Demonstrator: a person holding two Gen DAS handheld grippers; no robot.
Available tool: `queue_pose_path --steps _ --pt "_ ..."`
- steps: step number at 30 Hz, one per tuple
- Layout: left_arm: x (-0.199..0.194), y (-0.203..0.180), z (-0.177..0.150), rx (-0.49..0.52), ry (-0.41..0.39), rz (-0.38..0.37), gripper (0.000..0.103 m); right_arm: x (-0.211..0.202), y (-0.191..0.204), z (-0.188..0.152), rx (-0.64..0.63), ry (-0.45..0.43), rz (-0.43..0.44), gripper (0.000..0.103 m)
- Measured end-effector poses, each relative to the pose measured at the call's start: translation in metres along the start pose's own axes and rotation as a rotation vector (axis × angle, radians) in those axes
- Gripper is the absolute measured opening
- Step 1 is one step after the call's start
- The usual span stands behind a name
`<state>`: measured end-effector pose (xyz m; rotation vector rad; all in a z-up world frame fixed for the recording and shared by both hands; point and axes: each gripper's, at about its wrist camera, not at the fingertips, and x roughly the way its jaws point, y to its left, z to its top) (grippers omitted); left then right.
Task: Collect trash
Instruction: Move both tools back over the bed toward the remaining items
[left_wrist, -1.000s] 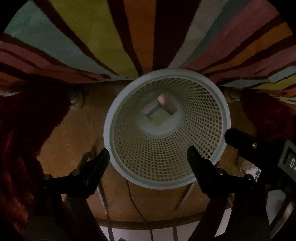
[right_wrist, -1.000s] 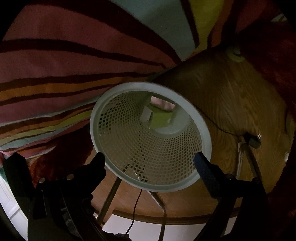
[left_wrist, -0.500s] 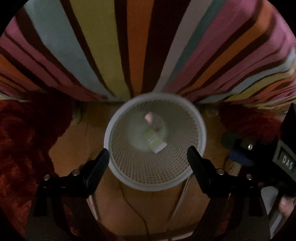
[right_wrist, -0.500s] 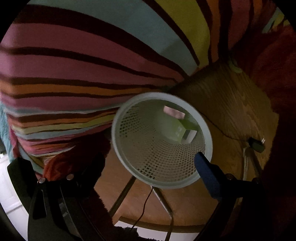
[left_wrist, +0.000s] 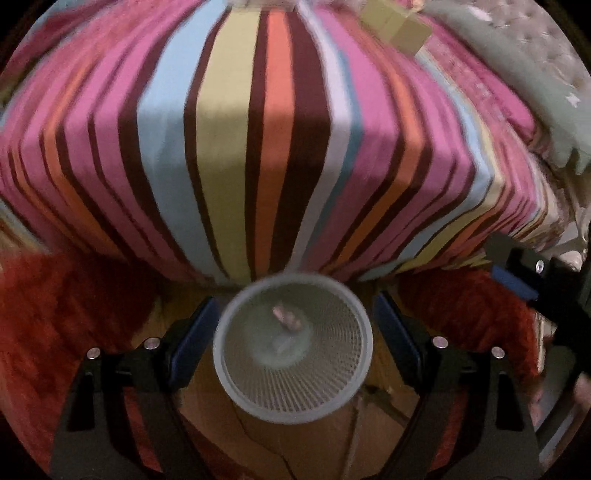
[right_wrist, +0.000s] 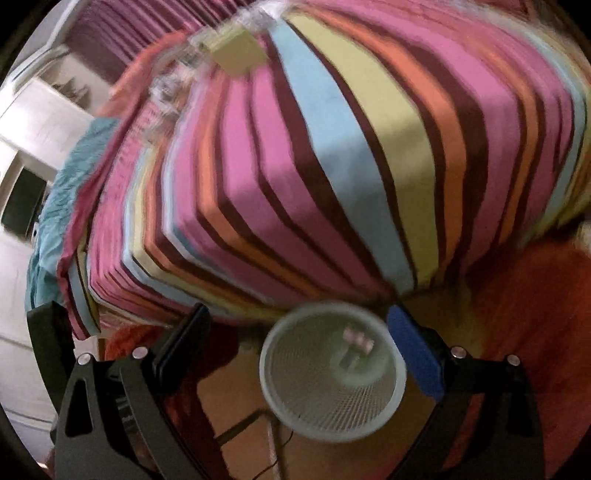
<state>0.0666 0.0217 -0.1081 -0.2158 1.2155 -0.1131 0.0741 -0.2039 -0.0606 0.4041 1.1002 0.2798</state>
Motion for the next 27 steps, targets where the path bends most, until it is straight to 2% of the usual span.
queue_pose_path --steps 2,5,11,14,27 --pt "-0.014 -0.007 0.006 0.068 -0.073 0.031 0.092 -0.010 0.008 0.004 -0.058 -0.061 -0.011 0.093" --pt "-0.030 -0.012 0.014 0.140 -0.168 0.068 0.092 -0.023 0.020 0.013 -0.149 -0.150 -0.029 0.093" --pt "-0.054 -0.009 0.034 0.185 -0.292 0.082 0.092 -0.026 0.031 0.028 -0.202 -0.206 -0.029 0.093" --pt "-0.061 -0.007 0.042 0.201 -0.321 0.107 0.092 -0.025 0.036 0.032 -0.229 -0.221 -0.034 0.093" --pt "-0.055 0.015 0.104 0.260 -0.338 0.148 0.092 -0.012 0.052 0.075 -0.269 -0.236 -0.038 0.093"
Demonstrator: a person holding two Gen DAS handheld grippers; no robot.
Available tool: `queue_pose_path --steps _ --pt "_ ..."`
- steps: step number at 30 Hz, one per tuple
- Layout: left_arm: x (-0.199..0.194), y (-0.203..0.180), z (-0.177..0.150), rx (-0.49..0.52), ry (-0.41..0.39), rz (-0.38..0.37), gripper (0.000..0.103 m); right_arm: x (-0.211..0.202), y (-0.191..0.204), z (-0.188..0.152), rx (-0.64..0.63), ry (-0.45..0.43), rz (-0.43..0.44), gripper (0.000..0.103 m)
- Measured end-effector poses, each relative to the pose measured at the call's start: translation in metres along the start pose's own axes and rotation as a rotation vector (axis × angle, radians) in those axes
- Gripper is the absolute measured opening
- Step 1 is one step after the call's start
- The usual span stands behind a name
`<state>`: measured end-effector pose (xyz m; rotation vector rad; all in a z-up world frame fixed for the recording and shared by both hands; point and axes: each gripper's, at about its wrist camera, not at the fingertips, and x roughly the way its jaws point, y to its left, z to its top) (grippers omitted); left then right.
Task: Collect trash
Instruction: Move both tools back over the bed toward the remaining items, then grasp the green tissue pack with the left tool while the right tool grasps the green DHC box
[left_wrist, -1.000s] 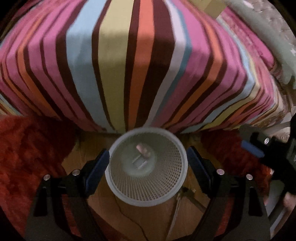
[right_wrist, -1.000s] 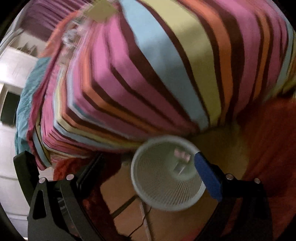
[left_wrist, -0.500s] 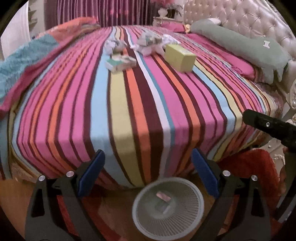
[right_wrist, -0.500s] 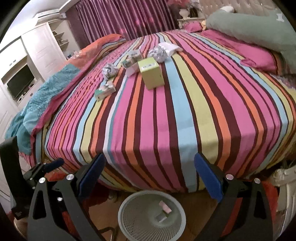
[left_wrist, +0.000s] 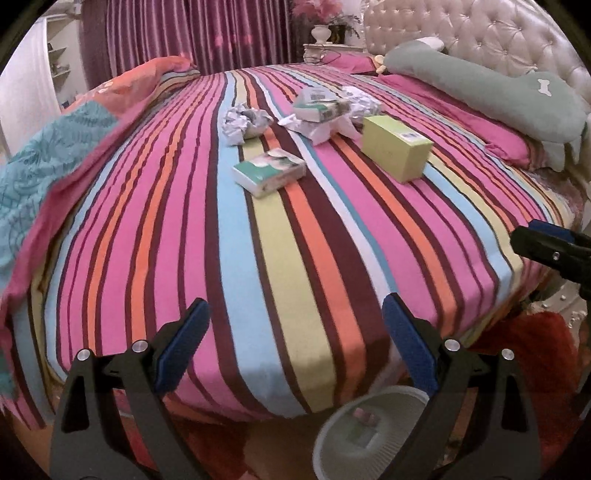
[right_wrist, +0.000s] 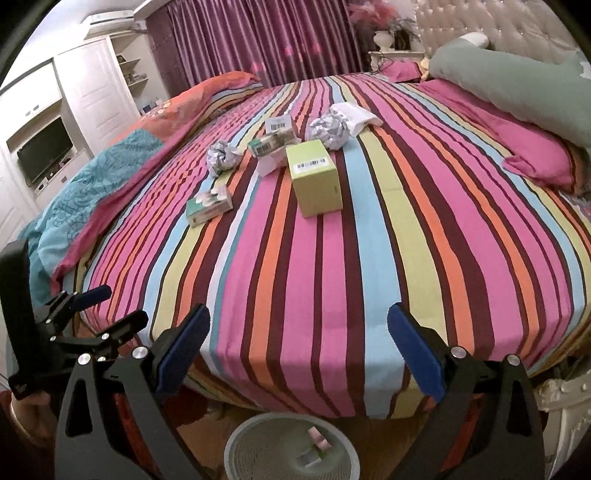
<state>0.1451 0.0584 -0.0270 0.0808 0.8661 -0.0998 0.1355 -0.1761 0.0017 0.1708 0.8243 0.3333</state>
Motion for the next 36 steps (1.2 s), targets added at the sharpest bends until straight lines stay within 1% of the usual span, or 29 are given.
queue_pose_path --steps 6,14,20,26,36 --pt "0.023 0.013 0.024 0.013 0.000 0.011 0.092 0.019 0.002 0.017 -0.004 0.004 0.005 0.093" --pt "0.058 0.024 0.055 0.062 0.000 0.038 0.092 0.046 0.003 0.033 -0.012 0.029 0.001 0.093" --pt "0.084 0.028 0.074 0.098 0.020 0.043 0.092 0.061 0.005 0.041 -0.017 0.044 -0.003 0.093" --pt "0.105 0.034 0.091 0.076 0.035 0.019 0.092 0.075 0.008 0.049 -0.033 0.051 -0.008 0.093" --pt "0.137 0.039 0.114 0.094 0.077 0.032 0.092 0.099 0.007 0.069 -0.045 0.062 -0.027 0.093"
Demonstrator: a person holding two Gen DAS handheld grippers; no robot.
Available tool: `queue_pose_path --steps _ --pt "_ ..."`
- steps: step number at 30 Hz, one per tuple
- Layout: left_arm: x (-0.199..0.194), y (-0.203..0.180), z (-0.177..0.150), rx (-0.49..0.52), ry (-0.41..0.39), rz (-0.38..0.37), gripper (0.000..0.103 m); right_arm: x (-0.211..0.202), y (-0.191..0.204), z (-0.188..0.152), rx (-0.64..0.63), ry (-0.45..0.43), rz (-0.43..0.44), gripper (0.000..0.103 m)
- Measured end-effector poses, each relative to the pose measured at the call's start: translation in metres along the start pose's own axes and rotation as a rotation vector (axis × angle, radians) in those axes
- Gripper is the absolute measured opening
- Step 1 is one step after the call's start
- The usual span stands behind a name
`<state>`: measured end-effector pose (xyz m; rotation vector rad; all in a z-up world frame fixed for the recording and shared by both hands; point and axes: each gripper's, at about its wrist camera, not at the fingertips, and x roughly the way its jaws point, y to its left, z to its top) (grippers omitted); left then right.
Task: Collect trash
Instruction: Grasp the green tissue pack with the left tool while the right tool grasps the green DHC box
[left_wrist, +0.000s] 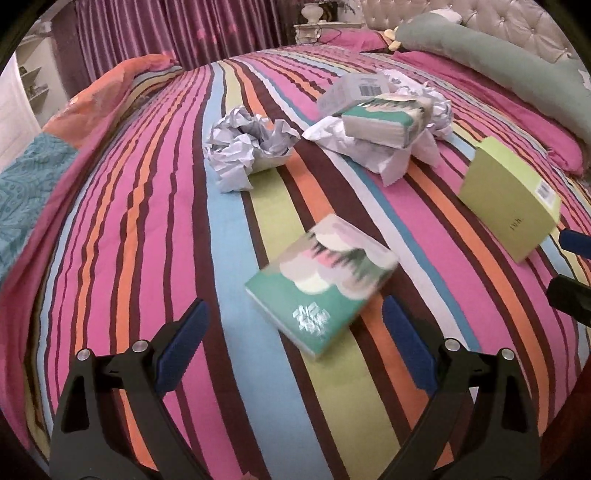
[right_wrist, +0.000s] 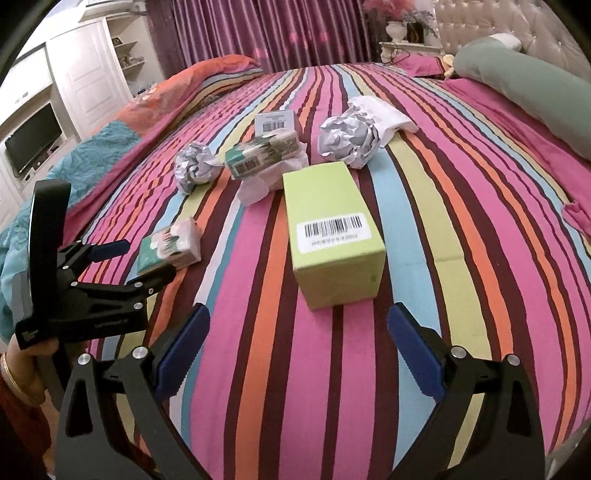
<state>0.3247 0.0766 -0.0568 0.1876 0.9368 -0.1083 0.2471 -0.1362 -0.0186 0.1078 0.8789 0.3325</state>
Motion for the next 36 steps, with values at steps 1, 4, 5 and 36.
queue_pose_path --steps 1,4,5,36 --pt "0.003 0.001 0.002 -0.002 0.005 0.000 0.092 0.002 0.000 0.002 -0.003 0.001 -0.003 0.093" --pt "0.010 0.002 0.008 -0.011 0.016 -0.006 0.092 0.007 -0.001 0.009 -0.008 0.001 -0.009 0.093" --pt "0.012 0.002 0.010 -0.012 0.019 -0.007 0.092 0.009 -0.001 0.010 -0.009 0.001 -0.010 0.093" --pt "0.022 0.001 0.025 -0.189 0.067 -0.036 0.053 0.024 -0.011 0.027 -0.003 0.023 -0.037 0.048"
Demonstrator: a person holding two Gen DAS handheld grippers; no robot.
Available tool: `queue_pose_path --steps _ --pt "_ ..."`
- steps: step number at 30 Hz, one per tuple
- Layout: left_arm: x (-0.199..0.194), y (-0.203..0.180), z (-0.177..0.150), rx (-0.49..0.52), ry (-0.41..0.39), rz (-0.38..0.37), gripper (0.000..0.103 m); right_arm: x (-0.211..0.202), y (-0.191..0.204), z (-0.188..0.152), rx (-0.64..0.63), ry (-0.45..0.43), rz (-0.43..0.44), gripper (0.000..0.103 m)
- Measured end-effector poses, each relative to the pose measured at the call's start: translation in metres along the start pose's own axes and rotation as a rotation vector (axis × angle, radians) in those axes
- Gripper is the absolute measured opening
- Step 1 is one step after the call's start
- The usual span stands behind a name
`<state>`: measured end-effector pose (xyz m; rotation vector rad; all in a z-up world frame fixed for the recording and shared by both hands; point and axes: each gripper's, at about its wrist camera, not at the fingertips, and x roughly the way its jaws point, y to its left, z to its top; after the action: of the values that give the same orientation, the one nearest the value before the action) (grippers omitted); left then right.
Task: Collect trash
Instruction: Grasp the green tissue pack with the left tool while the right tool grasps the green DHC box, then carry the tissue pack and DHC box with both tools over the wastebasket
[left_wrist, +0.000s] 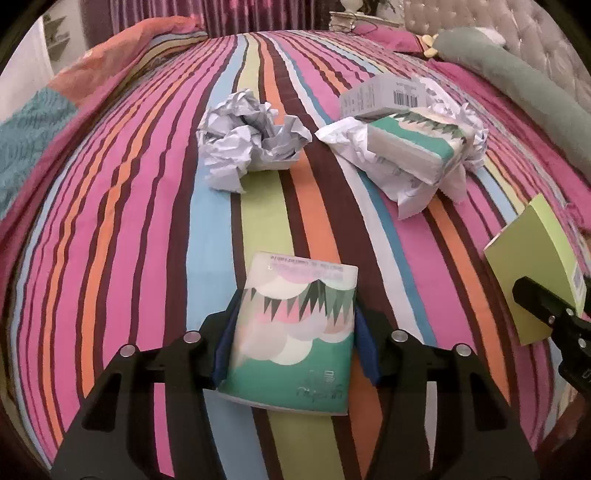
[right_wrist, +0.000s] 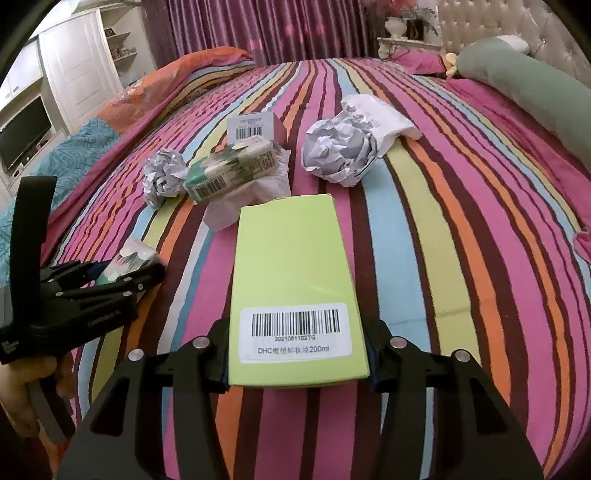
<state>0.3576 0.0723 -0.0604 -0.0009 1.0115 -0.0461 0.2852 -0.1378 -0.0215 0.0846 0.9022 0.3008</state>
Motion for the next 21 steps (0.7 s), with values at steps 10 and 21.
queue_pose_path --steps 10,21 --pt "-0.034 0.003 -0.015 -0.067 -0.043 -0.072 0.052 -0.029 -0.007 -0.007 0.045 -0.029 0.017 0.048" --pt "-0.091 -0.008 -0.049 -0.059 -0.100 -0.110 0.052 -0.068 -0.009 -0.031 0.074 -0.044 0.040 0.048"
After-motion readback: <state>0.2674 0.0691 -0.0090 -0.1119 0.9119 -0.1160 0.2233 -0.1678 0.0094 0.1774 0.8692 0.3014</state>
